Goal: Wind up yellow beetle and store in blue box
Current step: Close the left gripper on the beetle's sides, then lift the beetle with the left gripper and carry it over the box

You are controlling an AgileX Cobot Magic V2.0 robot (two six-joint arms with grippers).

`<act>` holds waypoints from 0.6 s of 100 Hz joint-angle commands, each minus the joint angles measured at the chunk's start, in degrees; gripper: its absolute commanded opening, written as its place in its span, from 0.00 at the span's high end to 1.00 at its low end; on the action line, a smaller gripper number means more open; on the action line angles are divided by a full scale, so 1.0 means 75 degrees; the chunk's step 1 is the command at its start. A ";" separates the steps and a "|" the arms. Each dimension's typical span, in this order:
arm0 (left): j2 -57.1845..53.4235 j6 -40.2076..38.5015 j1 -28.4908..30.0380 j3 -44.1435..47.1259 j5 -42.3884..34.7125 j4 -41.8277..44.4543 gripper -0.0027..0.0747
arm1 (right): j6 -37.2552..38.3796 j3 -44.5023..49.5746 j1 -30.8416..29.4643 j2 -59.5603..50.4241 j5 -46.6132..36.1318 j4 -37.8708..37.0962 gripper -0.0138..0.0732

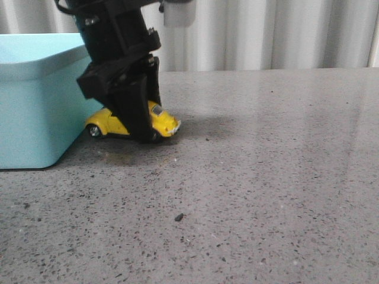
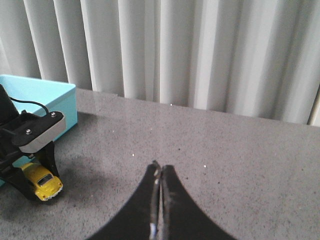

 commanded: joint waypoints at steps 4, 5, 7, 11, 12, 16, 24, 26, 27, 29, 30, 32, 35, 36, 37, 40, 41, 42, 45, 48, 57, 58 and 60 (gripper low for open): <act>-0.0412 -0.0047 -0.0001 -0.1028 0.0125 -0.0670 0.80 | -0.0070 -0.0168 0.0004 0.0050 -0.0830 -0.0105 0.90; -0.0428 -0.0059 -0.0001 -0.1092 0.0125 -0.0701 0.80 | -0.0070 -0.0168 0.0004 0.0050 -0.0830 -0.0105 0.90; -0.0443 -0.0059 -0.0001 -0.1291 0.0125 -0.0807 0.80 | -0.0070 -0.0168 0.0004 0.0050 -0.0830 -0.0105 0.90; -0.0461 -0.0062 -0.0001 -0.1722 0.0125 -0.1002 0.80 | -0.0070 -0.0168 0.0004 0.0050 -0.0830 -0.0105 0.90; -0.0474 -0.0076 -0.0001 -0.1794 0.0125 -0.1031 0.80 | -0.0070 -0.0168 0.0004 0.0050 -0.0830 -0.0105 0.90; -0.0491 -0.0094 -0.0001 -0.2230 0.0125 -0.1154 0.80 | -0.0070 -0.0168 0.0004 0.0050 -0.0830 -0.0105 0.90; -0.0537 -0.0473 -0.0001 -0.3028 0.0142 -0.1158 0.80 | -0.0070 -0.0168 0.0004 0.0050 -0.0830 -0.0105 0.90; -0.0537 -0.0632 -0.0001 -0.3225 0.0155 -0.1087 0.80 | -0.0070 -0.0168 0.0004 0.0050 -0.0830 -0.0105 0.90; -0.0537 -0.0689 0.0019 -0.3289 0.0154 -0.1004 0.80 | -0.0070 -0.0168 0.0004 0.0050 -0.0830 -0.0105 0.90; -0.0537 -0.0883 0.0065 -0.3468 0.0154 -0.0821 0.80 | -0.0070 -0.0168 0.0004 0.0050 -0.0830 -0.0105 0.90; -0.0537 -0.0947 0.0084 -0.3579 0.0154 -0.0757 0.80 | -0.0070 -0.0168 0.0004 0.0050 -0.0830 -0.0105 0.90; -0.0537 -0.1164 0.0137 -0.3730 0.0172 -0.0560 0.80 | -0.0070 -0.0168 0.0004 0.0050 -0.0830 -0.0105 0.90; -0.0537 -0.1504 0.0225 -0.3884 0.0172 -0.0320 0.80 | -0.0070 -0.0168 0.0004 0.0050 -0.0850 -0.0105 0.90; -0.0537 -0.1693 0.0287 -0.3916 0.0172 -0.0209 0.80 | -0.0070 -0.0168 0.0004 0.0050 -0.0849 -0.0105 0.90; -0.0537 -0.1791 0.0321 -0.3967 0.0186 -0.0161 0.80 | -0.0070 -0.0168 0.0004 0.0050 -0.0849 -0.0105 0.90; -0.0537 -0.2194 0.0473 -0.4041 0.0183 0.0015 0.80 | -0.0070 -0.0168 0.0004 0.0050 -0.0849 -0.0105 0.90; -0.0537 -0.2297 0.0550 -0.4056 0.0183 0.0085 0.80 | -0.0070 -0.0168 0.0004 0.0050 -0.0849 -0.0105 0.90; -0.0537 -0.2503 0.0591 -0.4058 0.0203 0.0115 0.80 | -0.0070 -0.0168 0.0004 0.0050 -0.0849 -0.0105 0.90; -0.0537 -0.3026 0.0776 -0.4058 0.0246 0.0225 0.80 | -0.0070 -0.0168 0.0004 0.0050 -0.0849 -0.0105 0.90; -0.0537 -0.3373 0.1025 -0.4058 0.0388 0.0320 0.80 | -0.0070 -0.0168 0.0004 0.0050 -0.0849 -0.0105 0.90; -0.0507 -0.4066 0.1681 -0.4040 0.0964 0.0425 0.80 | -0.0070 -0.0168 0.0004 0.0050 -0.0849 -0.0105 0.90; -0.0507 -0.4111 0.1731 -0.4040 0.0963 0.0425 0.80 | -0.0070 -0.0168 0.0004 0.0050 -0.0849 -0.0105 0.90; -0.0507 -0.4325 0.1876 -0.4020 0.0963 0.0444 0.80 | -0.0070 -0.0168 0.0004 0.0050 -0.0849 -0.0105 0.90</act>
